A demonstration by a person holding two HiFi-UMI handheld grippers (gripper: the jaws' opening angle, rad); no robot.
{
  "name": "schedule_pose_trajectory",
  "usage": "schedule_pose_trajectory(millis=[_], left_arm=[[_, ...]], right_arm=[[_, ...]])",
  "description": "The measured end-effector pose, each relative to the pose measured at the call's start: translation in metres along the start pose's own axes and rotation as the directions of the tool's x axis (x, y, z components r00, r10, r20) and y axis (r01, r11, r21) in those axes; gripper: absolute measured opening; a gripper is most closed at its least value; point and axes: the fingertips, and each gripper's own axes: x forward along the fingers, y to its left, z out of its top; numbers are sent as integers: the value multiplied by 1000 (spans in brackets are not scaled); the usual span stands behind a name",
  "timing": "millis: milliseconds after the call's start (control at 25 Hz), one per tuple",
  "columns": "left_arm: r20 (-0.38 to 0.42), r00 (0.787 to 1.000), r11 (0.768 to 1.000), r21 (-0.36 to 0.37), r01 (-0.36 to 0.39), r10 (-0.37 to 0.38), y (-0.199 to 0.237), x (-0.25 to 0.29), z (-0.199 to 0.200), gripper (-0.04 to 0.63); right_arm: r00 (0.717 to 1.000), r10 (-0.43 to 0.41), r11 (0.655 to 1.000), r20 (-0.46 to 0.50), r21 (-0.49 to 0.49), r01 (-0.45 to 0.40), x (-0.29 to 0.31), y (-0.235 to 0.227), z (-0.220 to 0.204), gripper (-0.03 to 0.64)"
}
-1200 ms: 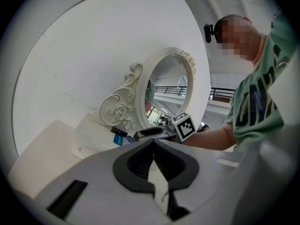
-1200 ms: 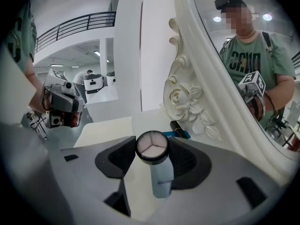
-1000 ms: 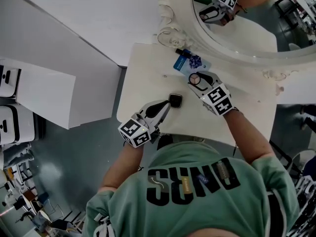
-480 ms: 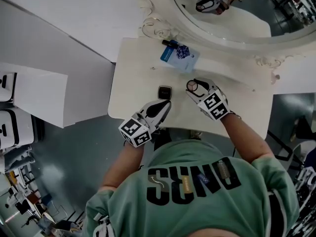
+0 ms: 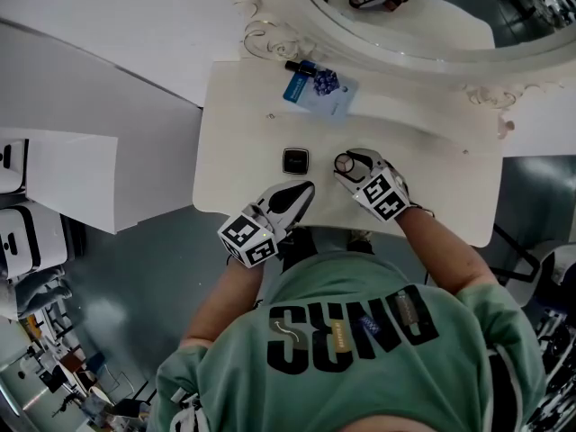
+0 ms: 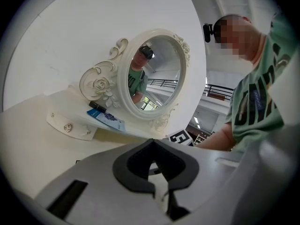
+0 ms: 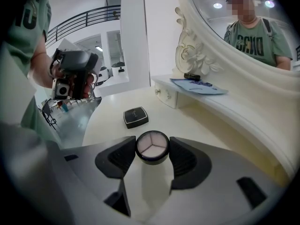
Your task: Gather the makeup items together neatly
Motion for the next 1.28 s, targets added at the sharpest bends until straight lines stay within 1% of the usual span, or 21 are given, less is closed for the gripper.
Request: schedule_pose_trajectory(millis=[320,400,480,640,920,1160,1280], left_arm=[[-14,1000,1000,-7,-8,8,6,-6,-5,11],[-14,1000,1000,-6,-9,9,7,-8,-4,9],[-12,1000,1000,-7,-10,10,8,-9,-4,9],[-5,1000,1000,-4,-17,17,7,-13,0,9],[13,1000,1000,11,-17,16,7,-15,10,9],[38,999,999,23,-24,23,9,-18,23,9],[50,998,999,23,-32,31,15,-21,30,9]], right_arm=[[1000,15,1000,-23,11,-15,18,2,-17,222],[999,26,1000,-29,19,-25,20,4,-19,249],[999,34,999,-29,24,-33,21,5,-19,267],[1000,22,999,2,24,-22,14,2,-8,268],[995,-12,999,100,41,8,-11,-13,33,268],[978,-39,999,203,19,36,-33,-39,96,259],[972,-63,998,225,-6,67,-32,-61,129,248]])
